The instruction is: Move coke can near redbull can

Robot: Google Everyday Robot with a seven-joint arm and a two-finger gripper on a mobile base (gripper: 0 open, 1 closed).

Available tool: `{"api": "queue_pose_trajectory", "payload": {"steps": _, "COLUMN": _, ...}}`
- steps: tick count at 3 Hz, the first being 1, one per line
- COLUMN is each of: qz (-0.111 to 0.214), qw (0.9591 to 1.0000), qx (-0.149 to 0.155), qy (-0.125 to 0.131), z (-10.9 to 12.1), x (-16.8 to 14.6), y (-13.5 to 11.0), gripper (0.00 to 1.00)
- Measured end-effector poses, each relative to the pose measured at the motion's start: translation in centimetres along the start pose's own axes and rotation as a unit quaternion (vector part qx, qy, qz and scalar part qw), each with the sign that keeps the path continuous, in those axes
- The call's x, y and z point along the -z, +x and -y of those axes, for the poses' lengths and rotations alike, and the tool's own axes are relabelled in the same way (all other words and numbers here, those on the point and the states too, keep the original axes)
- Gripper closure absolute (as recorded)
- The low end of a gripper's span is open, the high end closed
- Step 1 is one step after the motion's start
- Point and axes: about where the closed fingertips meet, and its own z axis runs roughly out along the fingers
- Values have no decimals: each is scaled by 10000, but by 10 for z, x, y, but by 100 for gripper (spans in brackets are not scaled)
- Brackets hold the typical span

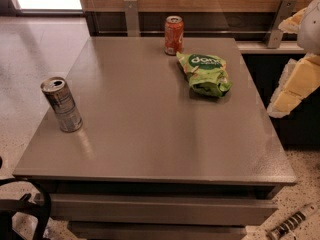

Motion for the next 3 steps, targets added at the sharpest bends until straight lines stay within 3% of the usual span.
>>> {"api": "queue_pose_trajectory", "payload": {"steps": 1, "qz": 482, "qw": 9954, "qx": -760, "qy": 317, "z": 10, "x": -12, "y": 5, "gripper": 0}}
{"api": "queue_pose_trajectory", "payload": {"steps": 2, "qz": 1356, "qw": 9728, "qx": -1752, "qy": 682, "z": 34, "x": -44, "y": 18, "gripper": 0}}
{"api": "queue_pose_trajectory", "payload": {"steps": 3, "qz": 2253, "qw": 9422, "qx": -2167, "qy": 1205, "z": 79, "x": -58, "y": 12, "gripper": 0}}
